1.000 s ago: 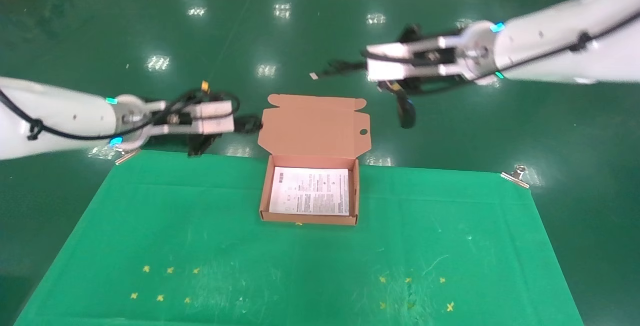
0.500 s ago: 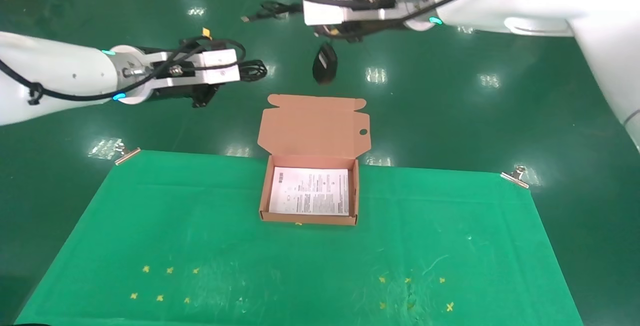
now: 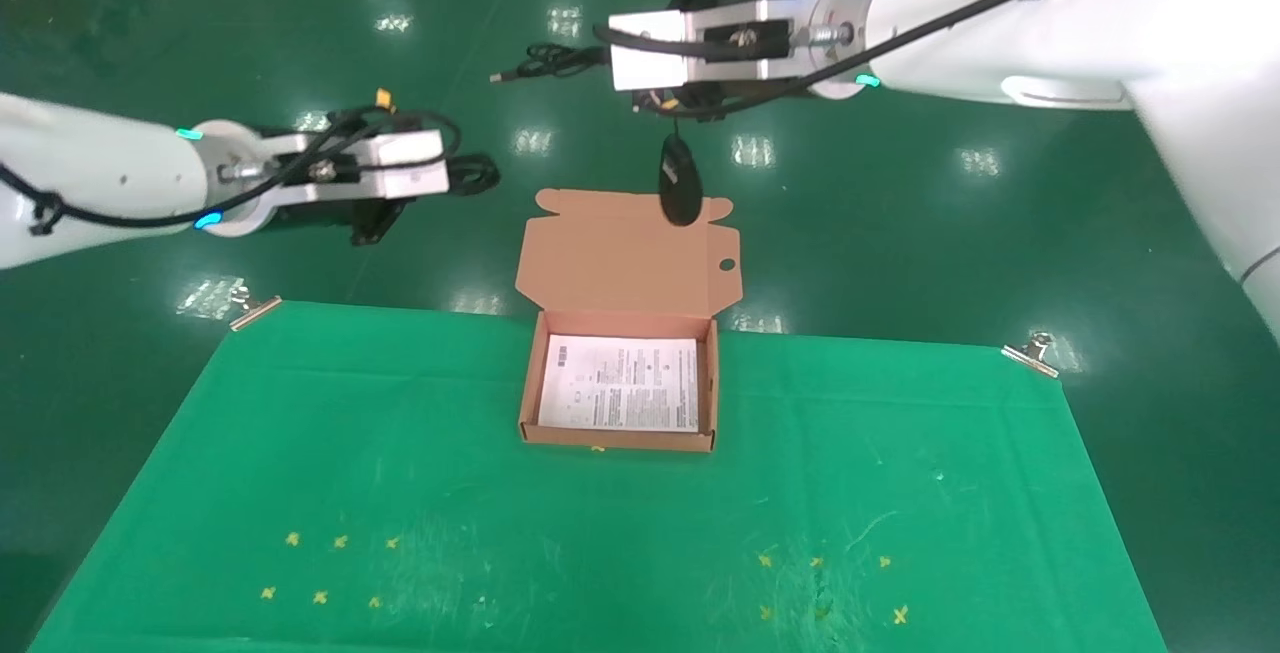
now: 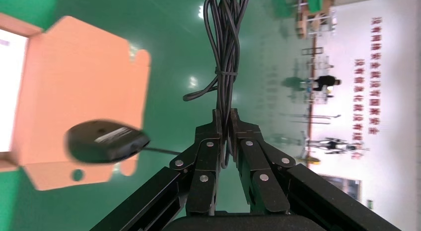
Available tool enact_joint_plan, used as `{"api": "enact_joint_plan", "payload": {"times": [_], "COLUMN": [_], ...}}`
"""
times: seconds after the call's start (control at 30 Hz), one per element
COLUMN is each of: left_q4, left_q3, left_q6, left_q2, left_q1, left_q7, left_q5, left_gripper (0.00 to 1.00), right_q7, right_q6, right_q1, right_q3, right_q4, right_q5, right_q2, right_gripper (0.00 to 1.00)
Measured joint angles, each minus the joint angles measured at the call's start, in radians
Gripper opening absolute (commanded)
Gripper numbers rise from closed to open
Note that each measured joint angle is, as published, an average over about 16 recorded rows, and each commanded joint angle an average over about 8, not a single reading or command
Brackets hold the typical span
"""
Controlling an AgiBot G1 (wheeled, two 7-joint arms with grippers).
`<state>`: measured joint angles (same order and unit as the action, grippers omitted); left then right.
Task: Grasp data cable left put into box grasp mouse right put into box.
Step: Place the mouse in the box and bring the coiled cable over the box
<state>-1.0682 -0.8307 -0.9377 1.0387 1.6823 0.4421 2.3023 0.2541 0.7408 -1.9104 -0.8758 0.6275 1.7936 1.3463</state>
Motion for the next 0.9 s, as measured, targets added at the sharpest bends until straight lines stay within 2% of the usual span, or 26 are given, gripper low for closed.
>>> {"api": "enact_joint_plan", "payload": {"times": [0.47, 0.9], "left_q4": [-0.038, -0.076], "left_q3": [-0.011, -0.015], "left_q6": [-0.079, -0.109], "left_q2": [-0.047, -0.062], "left_q1": [-0.025, -0.034], "left_q7": [0.086, 0.127], "left_q5": [0.067, 0.098], "left_gripper": [0.00, 0.00], "right_q7": [-0.012, -0.035], "right_q6": [-0.018, -0.039], "right_q1": [0.076, 0.131], "right_q3": [-0.084, -0.215], "right_q4": [0.007, 0.032], "right_q5": [-0.056, -0.152], "right_q2": [0.014, 0.023], "right_gripper": [0.00, 0.00]}}
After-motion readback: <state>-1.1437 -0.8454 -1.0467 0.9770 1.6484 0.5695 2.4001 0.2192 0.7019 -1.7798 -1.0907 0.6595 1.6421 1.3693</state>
